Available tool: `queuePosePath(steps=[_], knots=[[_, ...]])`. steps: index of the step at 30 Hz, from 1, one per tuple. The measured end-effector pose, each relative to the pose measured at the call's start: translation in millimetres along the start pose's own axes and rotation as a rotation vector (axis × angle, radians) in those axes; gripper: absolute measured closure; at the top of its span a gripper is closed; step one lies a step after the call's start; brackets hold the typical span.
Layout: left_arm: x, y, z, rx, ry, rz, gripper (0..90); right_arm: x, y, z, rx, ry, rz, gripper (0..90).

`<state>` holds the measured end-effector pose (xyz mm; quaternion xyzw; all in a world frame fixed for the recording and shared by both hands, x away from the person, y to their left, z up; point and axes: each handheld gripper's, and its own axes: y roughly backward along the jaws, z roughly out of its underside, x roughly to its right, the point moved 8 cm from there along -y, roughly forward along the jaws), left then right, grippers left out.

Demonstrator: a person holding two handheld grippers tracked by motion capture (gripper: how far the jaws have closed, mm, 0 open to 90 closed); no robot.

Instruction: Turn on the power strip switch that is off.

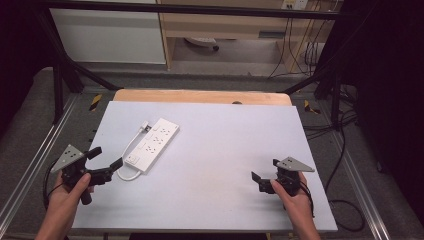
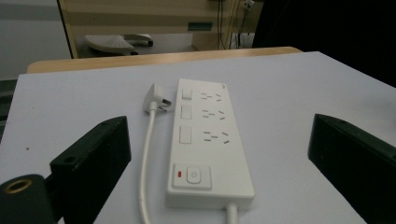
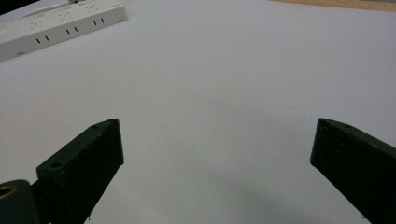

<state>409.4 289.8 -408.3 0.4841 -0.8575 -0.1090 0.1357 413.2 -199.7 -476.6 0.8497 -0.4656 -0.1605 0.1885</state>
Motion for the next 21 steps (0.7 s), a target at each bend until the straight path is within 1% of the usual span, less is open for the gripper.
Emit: queuePosePath(steps=[8,13,21], knots=[[-1.6,-13.0,-15.2,0.005,-0.008,0.015,5.2,1.0,0.7,-0.2,0.004,-0.003,-0.005,2.3],[-1.5,-21.7,-20.7,-0.006,-0.026,0.019,5.2,1.5,0.6,-0.1,0.006,-0.006,-0.005,2.4],[0.2,-38.3,-30.5,-0.010,-0.031,0.032,5.2,2.1,0.8,-0.3,0.007,-0.009,-0.003,2.4]])
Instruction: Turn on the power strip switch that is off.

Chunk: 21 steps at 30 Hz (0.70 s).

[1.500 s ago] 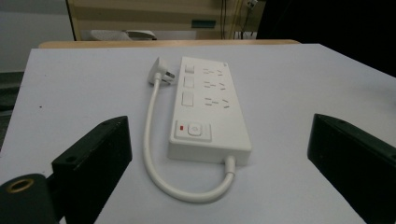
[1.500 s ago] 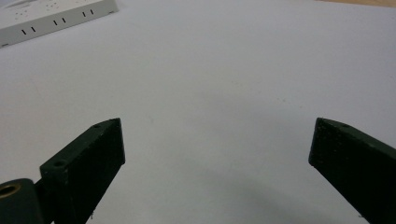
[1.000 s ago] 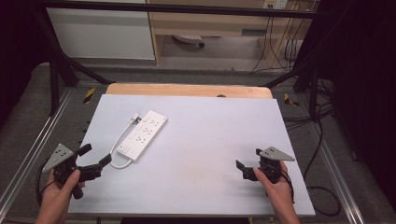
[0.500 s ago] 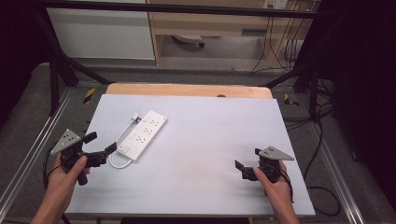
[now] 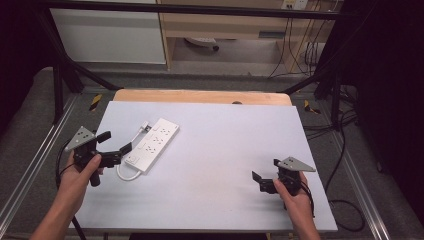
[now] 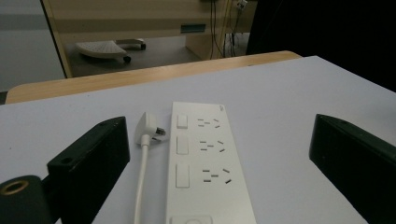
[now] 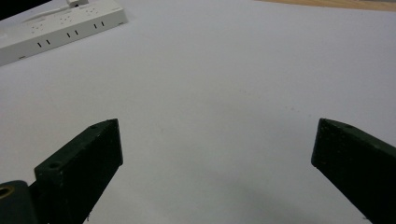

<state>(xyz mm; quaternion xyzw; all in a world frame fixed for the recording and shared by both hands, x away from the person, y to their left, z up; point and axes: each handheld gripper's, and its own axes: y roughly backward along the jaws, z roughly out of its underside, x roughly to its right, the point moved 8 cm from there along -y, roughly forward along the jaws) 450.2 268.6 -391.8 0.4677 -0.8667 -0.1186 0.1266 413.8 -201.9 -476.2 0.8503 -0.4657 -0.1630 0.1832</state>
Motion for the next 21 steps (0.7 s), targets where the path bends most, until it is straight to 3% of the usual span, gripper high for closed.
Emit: queuePosePath(steps=[21], knots=[[-0.4,-47.4,-23.0,-0.001,-0.036,0.009,5.4,-0.6,-0.5,-1.5,0.006,0.000,-0.007,2.2]])
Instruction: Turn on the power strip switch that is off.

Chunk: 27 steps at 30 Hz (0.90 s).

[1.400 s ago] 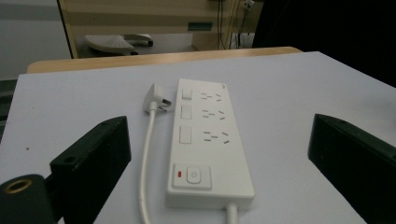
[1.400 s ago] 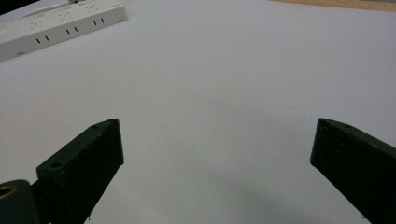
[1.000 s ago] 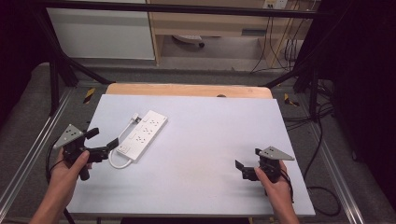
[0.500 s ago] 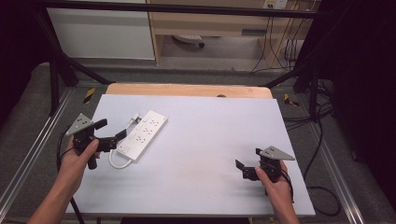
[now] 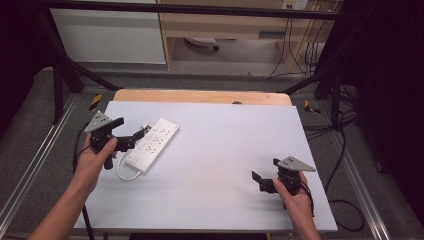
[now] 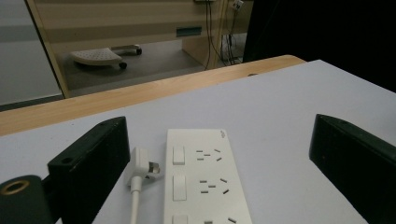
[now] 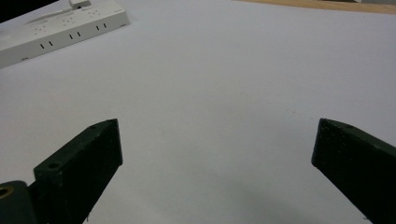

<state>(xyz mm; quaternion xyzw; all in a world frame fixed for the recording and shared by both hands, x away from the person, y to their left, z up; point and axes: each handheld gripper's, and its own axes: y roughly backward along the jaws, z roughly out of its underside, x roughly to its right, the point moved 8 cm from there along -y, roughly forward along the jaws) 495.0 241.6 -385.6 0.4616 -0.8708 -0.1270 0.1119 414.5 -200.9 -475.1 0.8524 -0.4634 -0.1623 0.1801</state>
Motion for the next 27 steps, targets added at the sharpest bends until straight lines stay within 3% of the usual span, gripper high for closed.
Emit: queuePosePath(steps=[27], knots=[[-11.6,-44.7,1.4,-0.020,-0.011,-0.043,6.8,1.4,1.1,-1.2,0.007,-0.002,-0.002,2.2]])
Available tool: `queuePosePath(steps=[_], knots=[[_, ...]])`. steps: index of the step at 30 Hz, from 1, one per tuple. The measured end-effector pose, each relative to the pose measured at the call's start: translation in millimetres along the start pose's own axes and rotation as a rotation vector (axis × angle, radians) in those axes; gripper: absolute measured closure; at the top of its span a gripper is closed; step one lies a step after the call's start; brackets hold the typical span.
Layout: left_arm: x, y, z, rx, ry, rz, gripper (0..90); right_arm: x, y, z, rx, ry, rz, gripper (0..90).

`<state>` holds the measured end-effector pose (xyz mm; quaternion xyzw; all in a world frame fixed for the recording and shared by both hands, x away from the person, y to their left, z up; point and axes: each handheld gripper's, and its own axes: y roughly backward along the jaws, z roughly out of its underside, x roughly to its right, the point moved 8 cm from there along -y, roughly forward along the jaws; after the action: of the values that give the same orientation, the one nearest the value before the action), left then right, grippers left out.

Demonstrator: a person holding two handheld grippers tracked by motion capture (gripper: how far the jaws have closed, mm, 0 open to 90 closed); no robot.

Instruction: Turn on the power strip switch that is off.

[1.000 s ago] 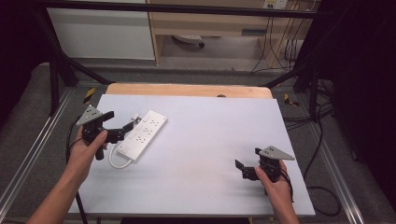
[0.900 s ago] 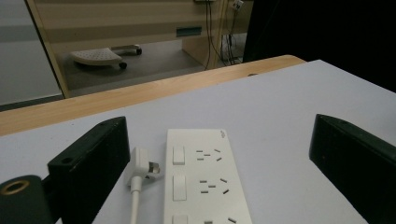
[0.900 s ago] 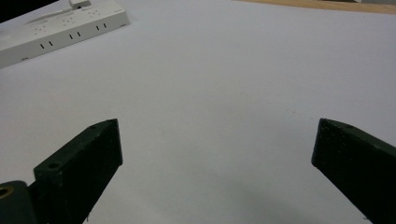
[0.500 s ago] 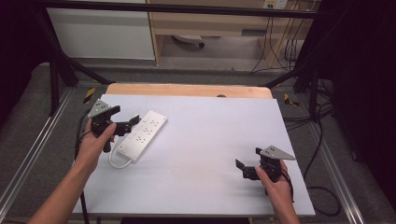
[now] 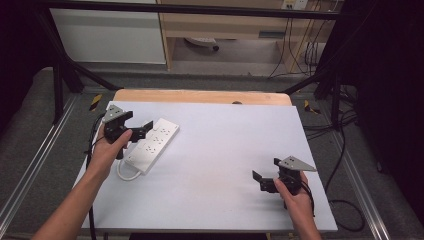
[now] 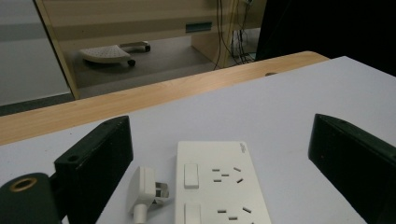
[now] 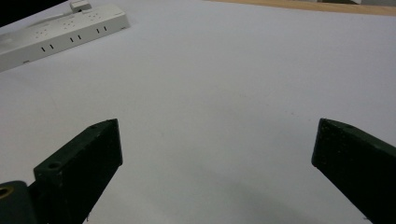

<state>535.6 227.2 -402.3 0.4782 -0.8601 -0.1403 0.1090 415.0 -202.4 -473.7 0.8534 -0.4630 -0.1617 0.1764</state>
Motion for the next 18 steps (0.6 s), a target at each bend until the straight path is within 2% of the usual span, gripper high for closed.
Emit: queuePosePath(steps=[8,18], knots=[[-4.4,-13.8,1.0,-0.013,-0.008,-0.025,7.9,0.6,1.4,-0.2,0.002,0.000,0.000,2.2],[-6.3,-30.4,7.2,-0.037,-0.014,-0.038,8.6,1.2,2.0,-0.6,0.004,0.001,0.000,2.2]])
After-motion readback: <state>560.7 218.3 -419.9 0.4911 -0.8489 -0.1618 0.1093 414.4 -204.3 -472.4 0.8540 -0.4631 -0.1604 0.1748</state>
